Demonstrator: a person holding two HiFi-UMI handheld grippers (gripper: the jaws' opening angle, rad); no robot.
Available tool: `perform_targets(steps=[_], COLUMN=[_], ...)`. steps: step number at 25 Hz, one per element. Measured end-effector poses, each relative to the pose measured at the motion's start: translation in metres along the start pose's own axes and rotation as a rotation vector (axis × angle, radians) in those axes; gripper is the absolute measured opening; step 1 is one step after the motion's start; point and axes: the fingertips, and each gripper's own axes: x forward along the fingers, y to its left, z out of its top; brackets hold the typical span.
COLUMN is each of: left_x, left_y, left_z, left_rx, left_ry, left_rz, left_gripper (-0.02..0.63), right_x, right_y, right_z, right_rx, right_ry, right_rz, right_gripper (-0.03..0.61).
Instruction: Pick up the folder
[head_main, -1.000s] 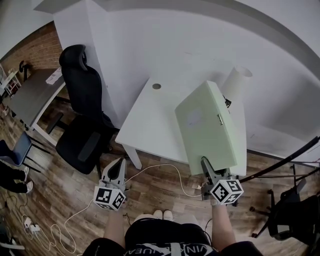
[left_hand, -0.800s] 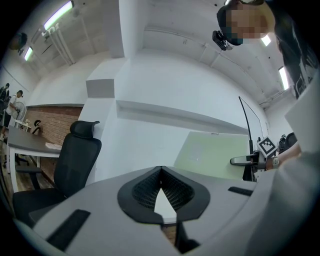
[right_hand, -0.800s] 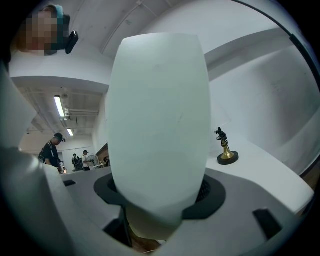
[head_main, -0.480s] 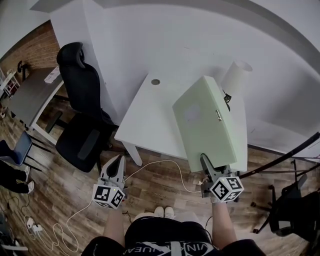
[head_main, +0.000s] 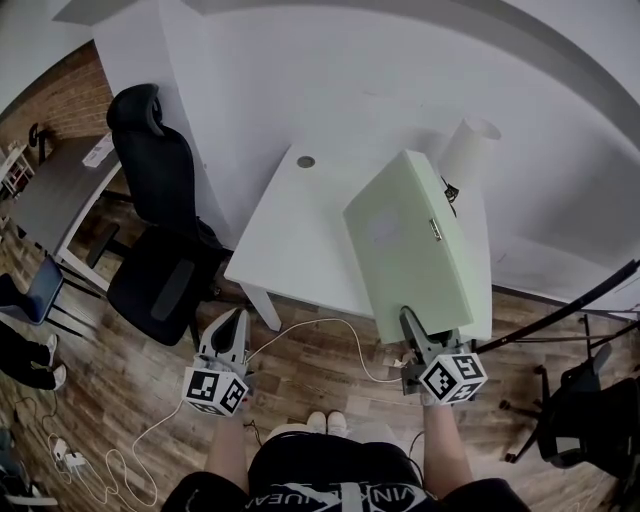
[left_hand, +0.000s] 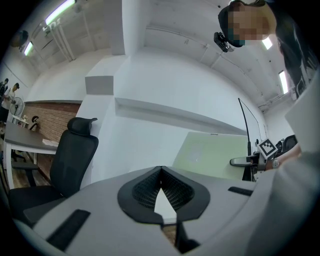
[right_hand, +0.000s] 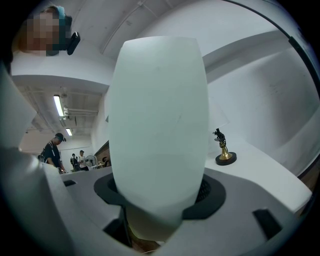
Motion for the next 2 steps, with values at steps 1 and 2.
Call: perform_targets(steps=[1, 2], left_x=[0.0007, 0.0015], left_y=[-0.0003, -0.0006], left_z=[-0.0001, -0.0002], left_rx=[-0.001, -0.003], left_ry=[0.000, 0.001], left_rz=[-0.002, -0.003], left_gripper=[0.012, 0.012], right_x=[-0.0004, -0.0009], right_y=[0.0000, 0.0000], right_z=[0.0000, 0.0001], right_rx=[0.001, 0.001], right_ry=[-0.001, -0.002], right_rz=[-0.001, -0.002], right_gripper=[0.296, 0.296])
